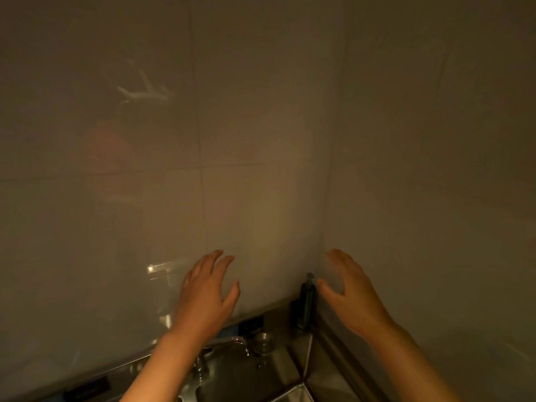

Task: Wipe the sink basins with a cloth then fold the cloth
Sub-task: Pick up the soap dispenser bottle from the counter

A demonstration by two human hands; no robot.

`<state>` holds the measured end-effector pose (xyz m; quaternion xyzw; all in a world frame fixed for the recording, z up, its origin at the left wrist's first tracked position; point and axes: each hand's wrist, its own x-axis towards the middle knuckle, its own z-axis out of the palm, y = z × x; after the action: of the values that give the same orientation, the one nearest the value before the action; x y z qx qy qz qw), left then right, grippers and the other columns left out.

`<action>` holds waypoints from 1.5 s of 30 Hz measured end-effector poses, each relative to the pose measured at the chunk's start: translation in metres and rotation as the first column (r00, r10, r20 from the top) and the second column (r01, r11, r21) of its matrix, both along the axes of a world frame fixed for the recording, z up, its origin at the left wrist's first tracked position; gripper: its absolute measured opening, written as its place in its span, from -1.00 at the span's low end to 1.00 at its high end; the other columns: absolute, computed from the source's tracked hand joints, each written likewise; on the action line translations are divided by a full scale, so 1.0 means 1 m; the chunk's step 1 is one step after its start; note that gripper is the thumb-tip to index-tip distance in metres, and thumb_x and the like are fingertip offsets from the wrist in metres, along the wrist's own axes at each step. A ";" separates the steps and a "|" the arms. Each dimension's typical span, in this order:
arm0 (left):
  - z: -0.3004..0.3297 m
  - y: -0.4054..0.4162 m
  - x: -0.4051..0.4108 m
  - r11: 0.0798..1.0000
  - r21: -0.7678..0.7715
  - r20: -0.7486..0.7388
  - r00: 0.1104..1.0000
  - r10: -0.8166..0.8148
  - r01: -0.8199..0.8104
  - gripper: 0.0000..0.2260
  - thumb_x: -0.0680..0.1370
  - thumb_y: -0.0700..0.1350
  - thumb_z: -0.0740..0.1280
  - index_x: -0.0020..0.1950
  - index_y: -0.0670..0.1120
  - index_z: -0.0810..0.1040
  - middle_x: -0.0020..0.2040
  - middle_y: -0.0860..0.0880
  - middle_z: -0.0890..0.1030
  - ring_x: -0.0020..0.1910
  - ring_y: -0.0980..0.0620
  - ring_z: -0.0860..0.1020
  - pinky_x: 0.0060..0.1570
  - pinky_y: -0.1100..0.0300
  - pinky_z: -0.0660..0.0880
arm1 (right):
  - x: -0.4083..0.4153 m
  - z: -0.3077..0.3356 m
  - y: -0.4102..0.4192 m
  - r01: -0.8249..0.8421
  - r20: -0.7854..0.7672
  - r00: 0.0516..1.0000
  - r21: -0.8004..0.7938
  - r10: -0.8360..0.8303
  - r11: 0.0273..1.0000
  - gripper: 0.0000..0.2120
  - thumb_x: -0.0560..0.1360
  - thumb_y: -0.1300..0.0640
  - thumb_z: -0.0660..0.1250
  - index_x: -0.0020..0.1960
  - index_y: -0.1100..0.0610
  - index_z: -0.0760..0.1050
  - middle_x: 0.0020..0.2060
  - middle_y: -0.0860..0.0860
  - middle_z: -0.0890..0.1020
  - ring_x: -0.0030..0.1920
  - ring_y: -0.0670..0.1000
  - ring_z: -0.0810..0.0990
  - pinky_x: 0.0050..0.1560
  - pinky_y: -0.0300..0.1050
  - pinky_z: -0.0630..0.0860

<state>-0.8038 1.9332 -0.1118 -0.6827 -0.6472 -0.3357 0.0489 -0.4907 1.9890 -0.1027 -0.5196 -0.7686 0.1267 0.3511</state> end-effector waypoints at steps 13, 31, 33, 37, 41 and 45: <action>-0.071 0.134 0.059 0.991 -0.129 -0.013 0.999 0.038 -0.039 -0.48 0.64 0.19 0.20 0.59 0.10 0.33 0.59 0.04 0.32 0.56 -0.01 0.28 0.52 0.05 0.21 | 0.032 -0.120 0.166 -0.090 -0.267 0.964 -0.348 -0.007 0.933 -0.32 0.55 0.04 0.46 0.58 -0.01 0.24 0.52 -0.03 0.34 0.48 -0.02 0.34 0.52 -0.03 0.28; -0.179 0.237 0.096 0.967 -0.251 -0.129 0.992 0.002 -0.035 -0.41 0.59 0.26 0.17 0.59 0.07 0.28 0.57 -0.01 0.34 0.58 -0.08 0.26 0.53 -0.14 0.25 | 0.008 -0.240 0.281 -0.141 -0.304 0.952 -0.561 -0.045 0.816 -0.03 0.30 0.21 0.67 0.58 0.11 0.24 0.45 0.08 0.44 0.43 0.11 0.45 0.41 0.12 0.47; -0.188 0.242 0.098 0.964 -0.264 -0.135 0.991 -0.007 -0.029 -0.40 0.60 0.26 0.19 0.60 0.07 0.28 0.58 -0.01 0.33 0.58 -0.08 0.26 0.54 -0.11 0.23 | 0.007 -0.250 0.286 -0.127 -0.273 0.961 -0.574 -0.043 0.809 -0.11 0.27 0.20 0.68 0.49 0.10 0.34 0.35 0.04 0.52 0.37 0.10 0.51 0.32 0.03 0.52; -0.207 0.247 0.099 0.950 -0.311 -0.115 0.993 -0.001 -0.035 -0.39 0.62 0.29 0.16 0.63 0.11 0.19 0.63 0.02 0.24 0.63 -0.03 0.16 0.59 -0.08 0.13 | 0.005 -0.267 0.291 -0.138 -0.291 0.955 -0.593 -0.052 0.793 -0.19 0.29 0.31 0.64 0.45 0.12 0.38 0.33 0.05 0.55 0.35 0.09 0.52 0.29 -0.02 0.50; -0.215 0.245 0.099 0.951 -0.308 -0.092 0.996 0.012 -0.040 -0.39 0.60 0.26 0.21 0.61 0.10 0.24 0.61 0.00 0.29 0.61 -0.05 0.20 0.57 -0.09 0.16 | 0.006 -0.276 0.292 -0.133 -0.333 0.939 -0.587 -0.089 0.799 -0.30 0.42 0.40 0.52 0.49 0.15 0.38 0.34 0.11 0.57 0.36 0.13 0.53 0.34 0.11 0.52; -0.218 0.241 0.100 0.951 -0.307 -0.091 0.996 0.022 -0.049 -0.40 0.61 0.27 0.19 0.62 0.10 0.24 0.62 0.01 0.27 0.61 -0.03 0.19 0.57 -0.07 0.17 | 0.009 -0.281 0.290 -0.134 -0.367 0.924 -0.575 -0.108 0.807 -0.41 0.45 0.36 0.49 0.42 0.07 0.45 0.24 -0.02 0.61 0.30 0.08 0.58 0.20 -0.07 0.55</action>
<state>-0.7041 2.1744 -0.3295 -0.6841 -0.7011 -0.1997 -0.0243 -0.4821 2.2795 -0.3840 -0.5625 -0.6109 0.4603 0.3140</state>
